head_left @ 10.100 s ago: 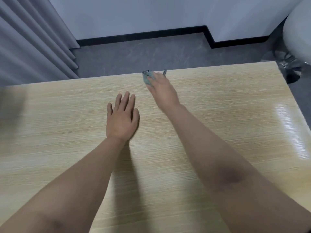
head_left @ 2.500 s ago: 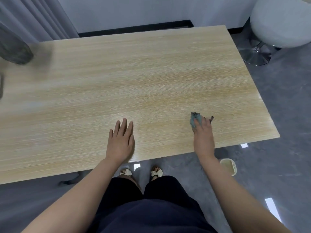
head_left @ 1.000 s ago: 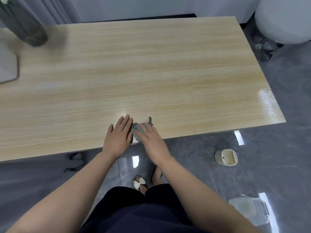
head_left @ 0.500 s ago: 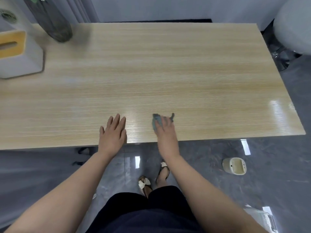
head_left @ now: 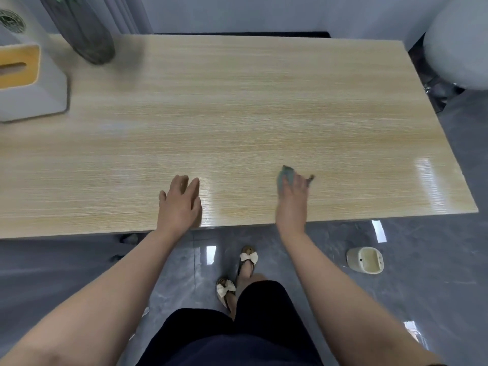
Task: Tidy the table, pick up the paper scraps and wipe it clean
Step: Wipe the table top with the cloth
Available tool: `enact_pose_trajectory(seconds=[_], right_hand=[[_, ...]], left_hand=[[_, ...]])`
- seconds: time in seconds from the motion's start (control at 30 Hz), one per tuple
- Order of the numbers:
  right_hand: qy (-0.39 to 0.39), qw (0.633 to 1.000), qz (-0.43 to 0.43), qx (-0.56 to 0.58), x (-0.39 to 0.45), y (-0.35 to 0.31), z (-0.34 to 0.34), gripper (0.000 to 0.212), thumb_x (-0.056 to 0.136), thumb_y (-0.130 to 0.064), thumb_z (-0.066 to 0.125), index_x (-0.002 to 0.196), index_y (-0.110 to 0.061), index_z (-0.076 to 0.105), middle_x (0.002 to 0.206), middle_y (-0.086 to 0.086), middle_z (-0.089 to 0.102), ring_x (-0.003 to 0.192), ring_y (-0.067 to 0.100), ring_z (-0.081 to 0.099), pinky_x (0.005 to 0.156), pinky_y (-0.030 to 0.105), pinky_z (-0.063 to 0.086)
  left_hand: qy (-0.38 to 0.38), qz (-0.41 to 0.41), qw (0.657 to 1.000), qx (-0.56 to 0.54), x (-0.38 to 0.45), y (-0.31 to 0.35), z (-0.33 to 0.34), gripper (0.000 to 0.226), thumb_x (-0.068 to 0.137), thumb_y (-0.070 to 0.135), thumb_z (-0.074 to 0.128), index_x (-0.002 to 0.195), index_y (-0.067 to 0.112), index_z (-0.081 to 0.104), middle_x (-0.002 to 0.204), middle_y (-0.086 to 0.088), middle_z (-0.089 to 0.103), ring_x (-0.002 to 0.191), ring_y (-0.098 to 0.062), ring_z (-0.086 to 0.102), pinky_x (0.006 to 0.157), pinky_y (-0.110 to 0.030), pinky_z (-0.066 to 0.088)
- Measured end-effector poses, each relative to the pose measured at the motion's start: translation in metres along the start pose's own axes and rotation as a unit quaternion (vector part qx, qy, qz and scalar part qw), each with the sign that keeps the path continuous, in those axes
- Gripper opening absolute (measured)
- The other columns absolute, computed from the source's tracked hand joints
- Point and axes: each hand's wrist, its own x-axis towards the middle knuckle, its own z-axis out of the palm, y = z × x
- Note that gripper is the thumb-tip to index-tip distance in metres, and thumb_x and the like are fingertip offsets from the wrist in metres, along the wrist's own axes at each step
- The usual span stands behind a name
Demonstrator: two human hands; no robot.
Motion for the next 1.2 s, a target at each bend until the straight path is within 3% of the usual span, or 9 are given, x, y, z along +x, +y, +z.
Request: enact_pose_trajectory(seconds=[0.23,0.37,0.5,0.63,0.77,0.87,1.03,1.1,1.2], right_hand=[[-0.178,0.921,-0.34,0.074,-0.047,-0.083,0.031,0.057,0.072,0.009,0.07,0.126,-0.006,0.056,0.136,0.02,0.05,0.127,0.037,0.046,0.109,0.049,0.022],[-0.16,0.952,-0.258,0.036,0.002,-0.008,0.011,0.069,0.081,0.015,0.046,0.142,-0.018,0.039,0.146,0.005,0.039,0.139,0.023,0.03,0.12,0.035,0.002],[-0.075,0.995,-0.063,0.019,0.007,0.02,0.001,0.062,0.088,0.016,0.033,0.144,-0.011,0.033,0.153,0.012,0.026,0.143,0.029,0.018,0.12,0.043,0.007],[-0.141,0.943,-0.3,0.029,-0.031,-0.049,0.017,0.052,0.095,-0.002,0.012,0.133,-0.007,0.047,0.128,0.006,0.052,0.125,0.022,0.044,0.119,0.044,0.01],[-0.191,0.875,-0.434,0.095,-0.015,-0.049,0.011,0.05,0.082,0.001,0.038,0.126,-0.011,0.057,0.132,0.009,0.055,0.126,0.025,0.047,0.112,0.048,0.03],[-0.146,0.929,-0.334,0.064,0.042,-0.021,0.002,0.066,0.082,0.017,0.044,0.139,-0.017,0.043,0.135,0.002,0.05,0.129,0.021,0.04,0.12,0.036,0.005],[-0.034,0.998,-0.026,0.045,0.076,0.009,0.007,0.055,0.089,0.015,0.039,0.14,-0.006,0.039,0.148,0.014,0.034,0.138,0.029,0.026,0.114,0.025,0.006],[-0.014,0.995,-0.081,0.055,0.062,-0.022,0.017,0.06,0.085,0.017,0.035,0.14,-0.006,0.039,0.139,0.01,0.044,0.129,0.024,0.038,0.116,0.029,0.013],[-0.145,0.938,-0.303,0.087,0.025,-0.064,0.031,0.061,0.082,0.016,0.045,0.138,-0.008,0.043,0.136,0.01,0.05,0.13,0.025,0.042,0.117,0.047,0.019]], left_hand=[[-0.029,0.004,0.999,0.016,0.001,-0.009,0.001,0.054,0.096,0.015,0.041,0.148,0.02,0.028,0.156,-0.007,0.018,0.145,-0.021,0.012,0.112,-0.054,0.01],[-0.022,0.005,1.0,0.017,0.002,-0.009,-0.001,0.051,0.097,0.016,0.038,0.147,0.021,0.03,0.154,-0.006,0.022,0.144,-0.02,0.014,0.112,-0.055,0.012],[-0.014,-0.007,1.0,0.015,0.005,-0.004,0.0,0.051,0.096,0.017,0.04,0.146,0.02,0.031,0.153,-0.007,0.023,0.145,-0.021,0.012,0.113,-0.055,0.011],[-0.007,-0.013,1.0,0.014,0.011,0.0,0.001,0.049,0.096,0.018,0.04,0.144,0.02,0.033,0.152,-0.008,0.025,0.144,-0.023,0.015,0.112,-0.056,0.013],[-0.007,-0.003,1.0,0.019,0.019,0.002,0.001,0.049,0.095,0.018,0.042,0.144,0.02,0.034,0.153,-0.008,0.024,0.145,-0.023,0.012,0.112,-0.056,0.013],[-0.012,-0.003,1.0,0.024,0.027,0.007,-0.001,0.049,0.096,0.019,0.04,0.144,0.02,0.033,0.153,-0.006,0.023,0.145,-0.022,0.012,0.112,-0.056,0.014],[-0.034,0.006,0.999,0.038,0.034,0.01,-0.004,0.05,0.097,0.021,0.036,0.147,0.022,0.027,0.155,-0.002,0.02,0.145,-0.021,0.007,0.113,-0.053,0.011],[-0.037,-0.003,0.999,0.037,0.037,0.009,-0.006,0.05,0.098,0.021,0.035,0.147,0.022,0.027,0.155,-0.002,0.019,0.146,-0.02,0.006,0.113,-0.052,0.011],[-0.038,-0.022,0.998,0.034,0.046,0.011,-0.01,0.049,0.098,0.02,0.035,0.147,0.021,0.027,0.156,-0.003,0.017,0.146,-0.02,0.006,0.113,-0.051,0.012]])
